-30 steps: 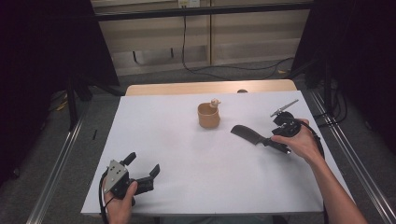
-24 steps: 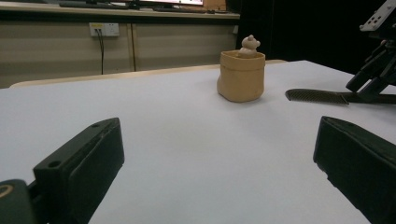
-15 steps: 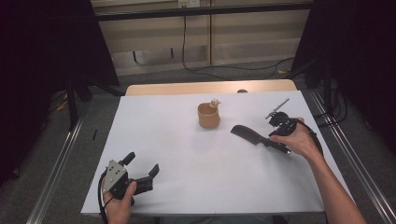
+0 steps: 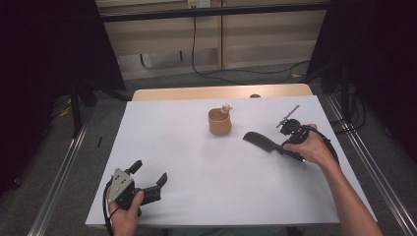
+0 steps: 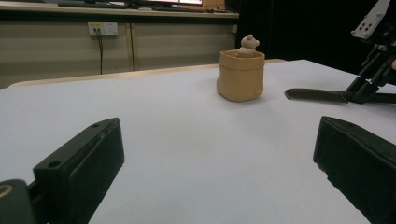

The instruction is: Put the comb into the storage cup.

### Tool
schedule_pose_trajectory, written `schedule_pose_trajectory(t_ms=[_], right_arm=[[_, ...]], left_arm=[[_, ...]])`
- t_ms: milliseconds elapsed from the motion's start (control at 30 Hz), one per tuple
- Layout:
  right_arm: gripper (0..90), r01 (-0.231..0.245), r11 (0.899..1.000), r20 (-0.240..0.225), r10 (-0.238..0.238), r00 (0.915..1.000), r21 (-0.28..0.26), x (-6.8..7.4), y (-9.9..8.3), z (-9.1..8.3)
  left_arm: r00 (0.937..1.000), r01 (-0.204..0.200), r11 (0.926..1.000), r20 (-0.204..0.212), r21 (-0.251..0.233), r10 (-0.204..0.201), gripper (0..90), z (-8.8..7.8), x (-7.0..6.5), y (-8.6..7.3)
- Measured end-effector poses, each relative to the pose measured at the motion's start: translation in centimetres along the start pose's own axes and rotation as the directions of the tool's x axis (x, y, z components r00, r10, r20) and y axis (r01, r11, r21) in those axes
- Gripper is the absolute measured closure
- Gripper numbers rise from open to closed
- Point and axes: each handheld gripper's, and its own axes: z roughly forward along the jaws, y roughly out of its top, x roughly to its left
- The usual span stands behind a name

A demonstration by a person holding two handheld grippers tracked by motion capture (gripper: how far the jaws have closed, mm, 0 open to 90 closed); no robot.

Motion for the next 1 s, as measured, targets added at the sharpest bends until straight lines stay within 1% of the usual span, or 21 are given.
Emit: schedule_pose_trajectory(t_ms=[133, 333, 433, 567, 600, 800, 833, 867, 1000], right_arm=[[65.3, -0.002, 1.000, -0.001, 0.002, 1.0000, -0.003, -0.04, -0.03, 0.02], [67.7, -0.004, 1.000, 0.012, 0.004, 0.9999, 0.012, 0.11, 0.20, 0.06], [71.7, -0.007, 1.000, 0.017, 0.007, 0.9998, 0.017, 0.14, 0.36, 0.07], [72.7, -0.013, 0.999, 0.019, 0.013, 0.9997, 0.035, 0.13, 0.61, 0.05], [72.7, -0.023, 0.999, 0.019, 0.022, 0.9996, 0.042, 0.16, 0.69, 0.02], [72.9, -0.030, 0.999, 0.024, 0.029, 0.9993, 0.036, 0.19, 0.70, -0.03], [72.9, -0.037, 0.999, 0.017, 0.036, 0.9992, 0.035, 0.21, 0.72, -0.08], [72.9, -0.034, 0.999, 0.012, 0.033, 0.9994, 0.031, 0.18, 0.72, -0.12], [72.9, -0.037, 0.999, 0.012, 0.037, 0.9993, 0.029, 0.08, 0.58, -0.25]], left_arm=[[1.0000, 0.000, 1.0000, 0.004, 0.001, 0.000, 1.9, 0.02, -0.02, -0.01], [1.0000, 0.000, 1.0000, 0.006, 0.001, 0.000, 1.9, 0.06, -0.06, 0.01], [1.0000, -0.001, 1.0000, 0.003, 0.001, 0.001, 1.9, 0.06, 0.00, 0.00], [1.0000, 0.002, 1.0000, 0.001, 0.000, -0.002, 1.9, 0.03, 0.03, 0.00], [1.0000, 0.003, 1.0000, 0.001, 0.000, -0.003, 1.9, 0.04, 0.04, 0.00], [1.0000, 0.005, 1.0000, 0.005, -0.002, -0.005, 1.9, 0.00, 0.07, 0.01], [1.0000, 0.007, 1.0000, 0.004, -0.002, -0.007, 1.9, 0.05, 0.03, 0.01], [1.0000, 0.004, 1.0000, 0.003, -0.001, -0.004, 1.9, 0.04, 0.02, 0.01], [1.0000, 0.001, 1.0000, 0.003, 0.001, -0.002, 1.9, 0.04, 0.03, 0.00]])
